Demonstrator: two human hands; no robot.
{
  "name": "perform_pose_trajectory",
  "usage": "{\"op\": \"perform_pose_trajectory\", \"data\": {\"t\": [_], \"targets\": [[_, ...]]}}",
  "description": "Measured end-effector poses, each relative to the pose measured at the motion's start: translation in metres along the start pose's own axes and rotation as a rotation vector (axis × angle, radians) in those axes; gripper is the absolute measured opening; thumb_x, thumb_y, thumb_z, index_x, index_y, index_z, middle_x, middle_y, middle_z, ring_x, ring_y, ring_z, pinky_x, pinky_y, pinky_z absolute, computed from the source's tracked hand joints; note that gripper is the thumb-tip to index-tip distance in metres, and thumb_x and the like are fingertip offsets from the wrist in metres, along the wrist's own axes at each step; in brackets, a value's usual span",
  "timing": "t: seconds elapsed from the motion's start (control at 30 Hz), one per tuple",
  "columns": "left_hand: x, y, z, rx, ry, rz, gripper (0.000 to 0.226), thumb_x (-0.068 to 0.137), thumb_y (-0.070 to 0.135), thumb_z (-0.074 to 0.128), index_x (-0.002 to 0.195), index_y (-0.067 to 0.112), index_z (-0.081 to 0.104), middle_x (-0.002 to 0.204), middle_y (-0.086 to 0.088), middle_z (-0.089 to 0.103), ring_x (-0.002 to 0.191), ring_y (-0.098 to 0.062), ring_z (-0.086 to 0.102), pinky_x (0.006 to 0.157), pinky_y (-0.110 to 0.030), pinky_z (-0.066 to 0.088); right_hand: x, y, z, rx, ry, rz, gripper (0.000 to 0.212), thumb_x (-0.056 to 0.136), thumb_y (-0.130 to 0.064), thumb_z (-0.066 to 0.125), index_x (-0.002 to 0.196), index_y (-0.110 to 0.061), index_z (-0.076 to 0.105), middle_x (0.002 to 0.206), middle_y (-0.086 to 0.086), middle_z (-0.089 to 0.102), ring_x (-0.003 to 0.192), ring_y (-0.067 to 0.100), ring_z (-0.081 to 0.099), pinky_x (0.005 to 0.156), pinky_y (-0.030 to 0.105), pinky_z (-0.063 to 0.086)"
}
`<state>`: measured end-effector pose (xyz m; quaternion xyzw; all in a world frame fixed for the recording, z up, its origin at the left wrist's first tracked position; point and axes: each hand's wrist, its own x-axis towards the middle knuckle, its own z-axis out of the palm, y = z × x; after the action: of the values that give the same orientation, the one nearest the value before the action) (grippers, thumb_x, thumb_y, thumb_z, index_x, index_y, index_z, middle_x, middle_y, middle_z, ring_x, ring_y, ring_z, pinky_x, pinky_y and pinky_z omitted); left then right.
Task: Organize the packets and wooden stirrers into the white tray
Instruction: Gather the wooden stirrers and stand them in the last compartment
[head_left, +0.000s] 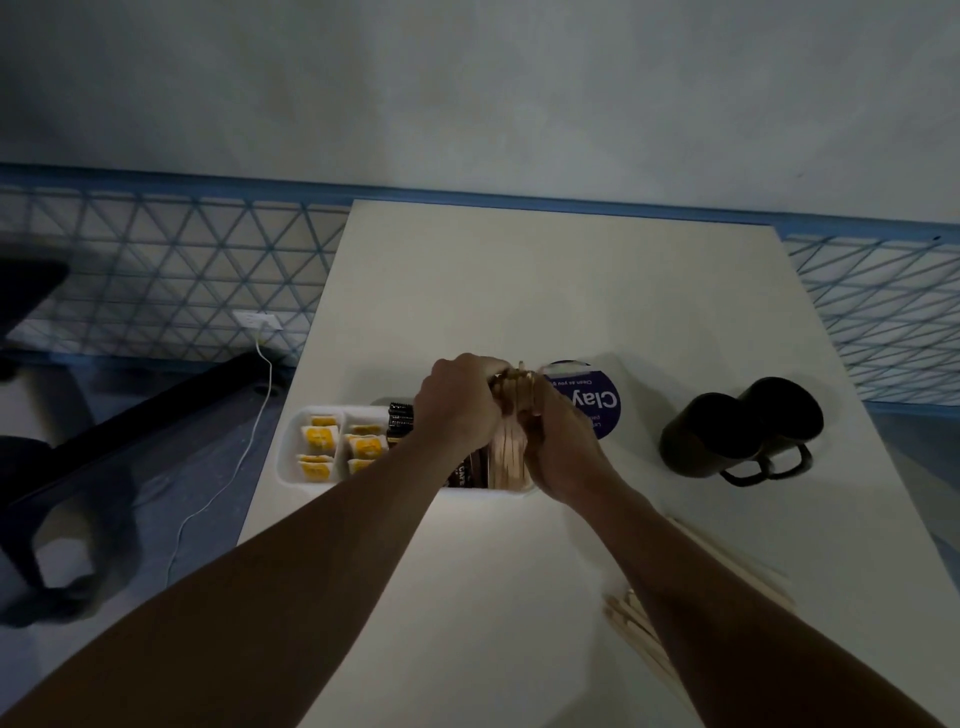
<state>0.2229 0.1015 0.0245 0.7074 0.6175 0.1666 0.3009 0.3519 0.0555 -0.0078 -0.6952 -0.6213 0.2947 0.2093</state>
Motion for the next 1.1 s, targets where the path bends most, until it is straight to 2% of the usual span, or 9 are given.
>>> {"op": "perform_pose_trajectory", "data": {"t": [0.1, 0.17, 0.4, 0.57, 0.7, 0.83, 0.93, 1.03, 1.1], "targets": [[0.000, 0.002, -0.001, 0.038, -0.035, -0.038, 0.058, 0.082, 0.006, 0.068, 0.133, 0.032, 0.058, 0.124, -0.004, 0.067, 0.114, -0.027, 0.061, 0.092, -0.043, 0.054, -0.003, 0.000, 0.001, -0.025, -0.035, 0.031, 0.041, 0.094, -0.003, 0.049, 0.132, -0.020, 0.050, 0.124, 0.005, 0.063, 0.118, 0.026, 0.058, 0.101, 0.050, 0.046], [0.000, 0.006, -0.002, 0.045, -0.043, -0.006, 0.066, 0.084, 0.003, 0.065, 0.141, 0.032, 0.049, 0.135, -0.003, 0.061, 0.122, -0.026, 0.056, 0.097, -0.043, 0.052, -0.004, 0.001, 0.001, -0.011, -0.049, 0.037, 0.041, 0.095, -0.003, 0.047, 0.132, -0.021, 0.051, 0.124, 0.005, 0.064, 0.119, 0.024, 0.058, 0.102, 0.049, 0.047], [-0.003, 0.015, 0.002, 0.063, -0.095, 0.065, 0.055, 0.088, 0.005, 0.057, 0.139, 0.025, 0.053, 0.136, -0.005, 0.060, 0.132, -0.026, 0.049, 0.104, -0.047, 0.046, -0.004, 0.006, -0.006, 0.017, -0.066, 0.070, 0.041, 0.098, -0.013, 0.051, 0.139, -0.011, 0.047, 0.124, 0.014, 0.062, 0.112, 0.033, 0.060, 0.096, 0.047, 0.050], [-0.003, 0.015, 0.007, 0.048, -0.033, 0.083, 0.053, 0.087, 0.004, 0.055, 0.137, 0.022, 0.056, 0.139, -0.002, 0.059, 0.131, -0.023, 0.050, 0.106, -0.044, 0.046, -0.011, 0.019, -0.009, 0.022, -0.067, 0.107, 0.041, 0.096, -0.004, 0.052, 0.137, -0.009, 0.049, 0.127, 0.008, 0.062, 0.117, 0.025, 0.060, 0.095, 0.031, 0.049], [-0.007, 0.025, 0.006, -0.043, 0.087, 0.127, 0.044, 0.090, 0.010, 0.058, 0.133, 0.020, 0.060, 0.135, -0.001, 0.061, 0.127, -0.017, 0.055, 0.105, -0.034, 0.047, -0.020, 0.028, -0.018, 0.057, -0.052, 0.161, 0.048, 0.097, -0.006, 0.051, 0.144, -0.013, 0.045, 0.135, 0.007, 0.058, 0.122, 0.025, 0.057, 0.100, 0.031, 0.047], [-0.016, 0.042, 0.009, -0.101, 0.158, 0.186, 0.033, 0.090, 0.014, 0.063, 0.123, 0.017, 0.067, 0.121, 0.001, 0.069, 0.110, -0.012, 0.064, 0.086, -0.015, 0.047, -0.033, 0.043, -0.029, 0.040, 0.020, 0.158, 0.043, 0.096, -0.010, 0.056, 0.139, -0.012, 0.053, 0.132, 0.009, 0.062, 0.120, 0.027, 0.059, 0.100, 0.035, 0.050], [-0.027, 0.056, 0.018, -0.169, 0.112, 0.220, 0.021, 0.090, 0.016, 0.065, 0.109, 0.017, 0.073, 0.103, 0.005, 0.074, 0.084, -0.004, 0.064, 0.070, -0.002, 0.044, -0.044, 0.057, -0.036, 0.056, 0.049, 0.189, 0.036, 0.096, -0.013, 0.058, 0.132, -0.014, 0.060, 0.127, 0.008, 0.065, 0.117, 0.026, 0.062, 0.100, 0.038, 0.051], [-0.039, 0.067, 0.035, -0.210, 0.025, 0.233, 0.016, 0.087, 0.014, 0.068, 0.102, 0.016, 0.076, 0.097, 0.002, 0.076, 0.082, -0.004, 0.065, 0.078, -0.008, 0.049, -0.056, 0.069, -0.044, 0.058, 0.067, 0.208, 0.033, 0.096, -0.013, 0.058, 0.129, -0.016, 0.063, 0.125, 0.003, 0.067, 0.112, 0.018, 0.064, 0.096, 0.029, 0.050], [-0.049, 0.073, 0.048, -0.178, -0.041, 0.252, 0.016, 0.087, 0.012, 0.068, 0.101, 0.014, 0.076, 0.096, 0.001, 0.076, 0.080, -0.002, 0.061, 0.072, 0.001, 0.040, -0.066, 0.078, -0.048, 0.054, 0.072, 0.224, 0.033, 0.096, -0.012, 0.058, 0.128, -0.018, 0.064, 0.124, 0.000, 0.068, 0.108, 0.014, 0.064, 0.092, 0.027, 0.050]]}}
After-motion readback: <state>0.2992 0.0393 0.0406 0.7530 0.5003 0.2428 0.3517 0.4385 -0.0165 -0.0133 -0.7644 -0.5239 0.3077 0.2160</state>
